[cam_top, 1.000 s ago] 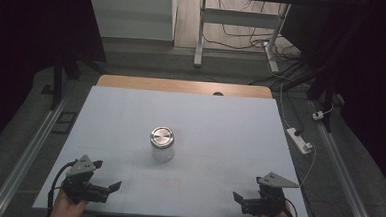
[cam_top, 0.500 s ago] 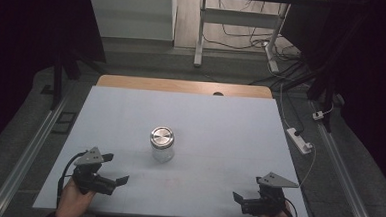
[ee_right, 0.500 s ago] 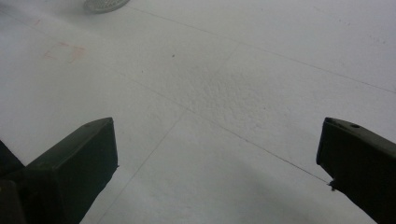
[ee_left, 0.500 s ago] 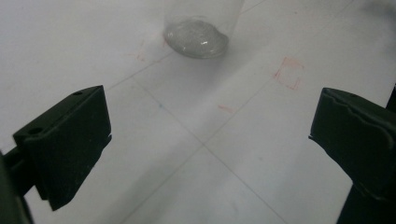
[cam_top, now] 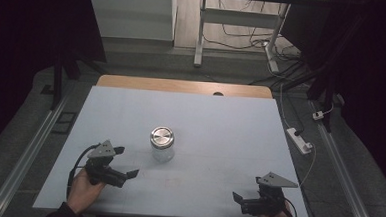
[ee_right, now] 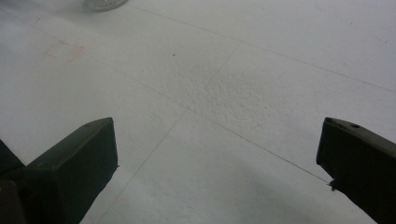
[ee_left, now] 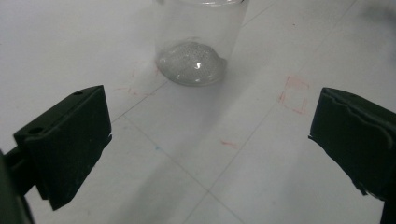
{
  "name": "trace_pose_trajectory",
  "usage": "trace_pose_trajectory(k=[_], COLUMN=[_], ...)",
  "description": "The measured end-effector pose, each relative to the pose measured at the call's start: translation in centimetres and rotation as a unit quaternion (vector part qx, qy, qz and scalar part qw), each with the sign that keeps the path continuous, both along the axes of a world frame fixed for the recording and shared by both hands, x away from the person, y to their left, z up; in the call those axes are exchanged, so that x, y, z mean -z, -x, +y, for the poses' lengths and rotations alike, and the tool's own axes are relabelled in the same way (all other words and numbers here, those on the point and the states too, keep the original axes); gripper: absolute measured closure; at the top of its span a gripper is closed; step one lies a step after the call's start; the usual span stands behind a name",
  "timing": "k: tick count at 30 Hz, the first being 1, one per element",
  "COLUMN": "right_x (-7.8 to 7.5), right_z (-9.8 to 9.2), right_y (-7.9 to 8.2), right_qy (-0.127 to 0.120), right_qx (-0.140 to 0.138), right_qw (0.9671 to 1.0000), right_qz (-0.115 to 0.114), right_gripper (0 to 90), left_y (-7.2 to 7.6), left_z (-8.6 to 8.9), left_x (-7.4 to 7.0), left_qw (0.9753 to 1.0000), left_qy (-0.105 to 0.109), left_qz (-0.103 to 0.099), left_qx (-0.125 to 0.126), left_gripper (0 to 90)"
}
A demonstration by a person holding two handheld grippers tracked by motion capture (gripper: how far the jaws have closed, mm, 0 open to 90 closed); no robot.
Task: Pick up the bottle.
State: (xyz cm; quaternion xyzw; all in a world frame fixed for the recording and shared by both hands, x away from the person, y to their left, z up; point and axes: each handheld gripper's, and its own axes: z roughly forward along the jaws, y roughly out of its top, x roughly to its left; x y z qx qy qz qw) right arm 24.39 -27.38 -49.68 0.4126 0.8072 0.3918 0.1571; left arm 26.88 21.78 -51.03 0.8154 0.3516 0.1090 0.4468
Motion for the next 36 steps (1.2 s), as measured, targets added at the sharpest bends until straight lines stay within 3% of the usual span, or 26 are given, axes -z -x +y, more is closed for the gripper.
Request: trace_pose_trajectory(k=[9, 13, 20, 28, 36], right_x=[0.0, 0.0, 0.0, 0.0, 0.0], right_z=[0.0, 0.0, 0.0, 0.0, 0.0], right_y=[0.0, -0.1, 0.0, -0.1, 0.0], right_qy=[-0.001, 0.001, 0.001, -0.001, 0.000], right_qx=[-0.002, -0.004, -0.004, -0.004, -0.004], right_qw=[1.0000, 1.0000, 1.0000, 1.0000, 1.0000], right_qz=[-0.001, -0.001, -0.002, 0.001, 0.001], right_gripper=[0.0, 0.0, 0.0, 0.0, 0.0], left_y=[-2.0, -2.9, -4.2, -6.3, -8.4], left_z=[-1.5, -2.1, -3.7, -5.5, -7.4], left_x=[0.1, -0.1, 0.0, 0.6, 1.3], left_qw=[0.9999, 0.9999, 0.9992, 0.9990, 0.9984], left_qy=[-0.008, -0.007, -0.039, -0.038, -0.045], left_qz=[-0.003, 0.006, 0.001, -0.006, -0.008], left_qx=[-0.007, -0.008, -0.004, 0.024, 0.035], left_gripper=[0.0, 0.0, 0.0, 0.0, 0.0])
